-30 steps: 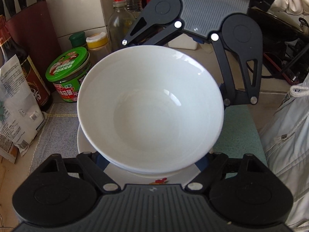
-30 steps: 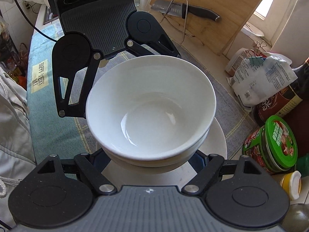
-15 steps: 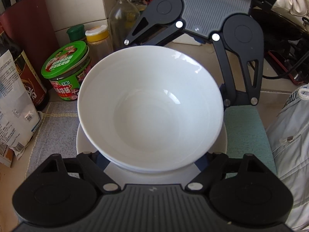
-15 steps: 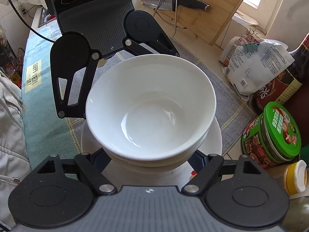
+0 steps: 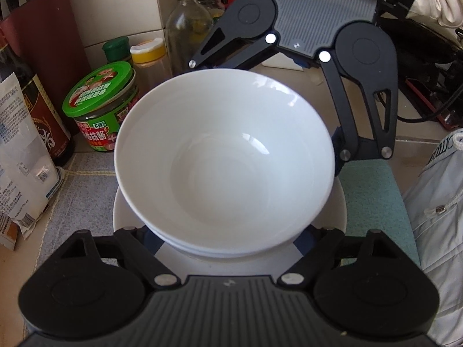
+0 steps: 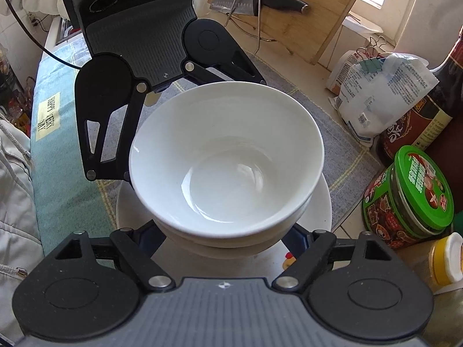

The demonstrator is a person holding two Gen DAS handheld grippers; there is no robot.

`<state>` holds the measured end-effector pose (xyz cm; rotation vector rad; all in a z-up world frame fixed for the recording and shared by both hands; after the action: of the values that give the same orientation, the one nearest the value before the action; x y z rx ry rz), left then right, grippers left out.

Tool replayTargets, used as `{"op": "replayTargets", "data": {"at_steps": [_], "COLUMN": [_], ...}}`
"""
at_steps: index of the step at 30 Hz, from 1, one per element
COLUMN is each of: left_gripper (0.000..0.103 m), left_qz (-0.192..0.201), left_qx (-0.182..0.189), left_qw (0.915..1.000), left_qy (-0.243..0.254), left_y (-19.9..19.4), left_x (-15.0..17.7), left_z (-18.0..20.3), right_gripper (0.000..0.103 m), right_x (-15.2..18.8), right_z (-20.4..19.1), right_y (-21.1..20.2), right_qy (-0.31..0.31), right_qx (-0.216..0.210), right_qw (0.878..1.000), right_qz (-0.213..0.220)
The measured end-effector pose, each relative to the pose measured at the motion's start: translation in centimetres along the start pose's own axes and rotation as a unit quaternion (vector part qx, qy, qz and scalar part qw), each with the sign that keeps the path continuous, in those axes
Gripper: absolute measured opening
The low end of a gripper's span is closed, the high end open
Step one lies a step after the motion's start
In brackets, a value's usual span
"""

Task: Organize plates and bowls
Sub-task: 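Lower the bowl stack onto the flower-print plate stack with both tools, then open both tools and pull them away from the stacked dishes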

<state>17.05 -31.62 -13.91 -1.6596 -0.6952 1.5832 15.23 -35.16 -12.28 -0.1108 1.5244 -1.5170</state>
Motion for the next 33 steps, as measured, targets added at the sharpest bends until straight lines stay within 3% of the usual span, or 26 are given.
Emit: {"op": "replayTargets", "data": {"at_steps": [3,6,10,12,16,20,23,26,29,33], "left_gripper": [0.089,0.097,0.097,0.098,0.101,0.102,0.102,0.102,0.102,0.102], "left_qz": [0.003,0.014,0.032,0.038,0.073,0.136,0.174,0.208,0.220,0.196], "left_qx": [-0.011,-0.032,-0.051,-0.077,-0.117,-0.149,-0.178,-0.237,-0.279,-0.336], "left_qw": [0.9999,0.9993,0.9973,0.9954,0.9889,0.9754,0.9589,0.9323,0.9116,0.8900], "left_qy": [-0.002,-0.012,-0.041,-0.042,-0.055,-0.090,-0.136,-0.178,-0.207,-0.238], "left_y": [0.0,-0.5,-2.0,-2.8,-5.1,-7.4,-9.0,-11.2,-13.4,-15.4], "left_x": [0.0,0.3,1.0,1.5,2.5,3.5,4.2,5.1,5.5,5.8], "left_z": [0.2,0.4,1.0,1.6,3.3,4.8,5.2,6.0,7.1,8.6], "right_gripper": [0.102,0.103,0.103,0.103,0.103,0.103,0.103,0.103,0.103,0.103], "right_x": [-0.3,-0.5,-0.3,-0.2,-0.4,-0.6,-0.7,-0.7,-1.0,-0.5], "right_z": [0.0,0.0,-0.1,-0.2,-1.4,-3.4,-5.2,-7.1,-8.4,-9.5], "right_y": [0.0,-0.5,-0.9,-1.0,-2.1,-3.0,-3.8,-4.9,-5.9,-7.1], "right_qy": [0.003,0.003,0.007,0.013,0.046,0.096,0.145,0.209,0.286,0.409], "right_qx": [0.009,0.015,0.034,0.054,0.094,0.150,0.200,0.240,0.279,0.321], "right_qw": [1.000,1.000,0.999,0.998,0.995,0.984,0.969,0.948,0.916,0.854], "right_qz": [0.008,0.014,0.009,0.001,0.004,0.003,0.006,0.012,0.016,0.001]}}
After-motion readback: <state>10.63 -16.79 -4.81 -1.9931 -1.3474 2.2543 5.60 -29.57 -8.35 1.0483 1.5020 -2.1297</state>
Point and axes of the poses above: each gripper's, at about its wrist camera, not at the fingertips, and y roughly the way its jaws point, z to its right, x to its underside, the point moved 7 cm from there along y, roughly the way its jaws point, and after that the axes turned 8 degrees about x, right-handed, at the moved point
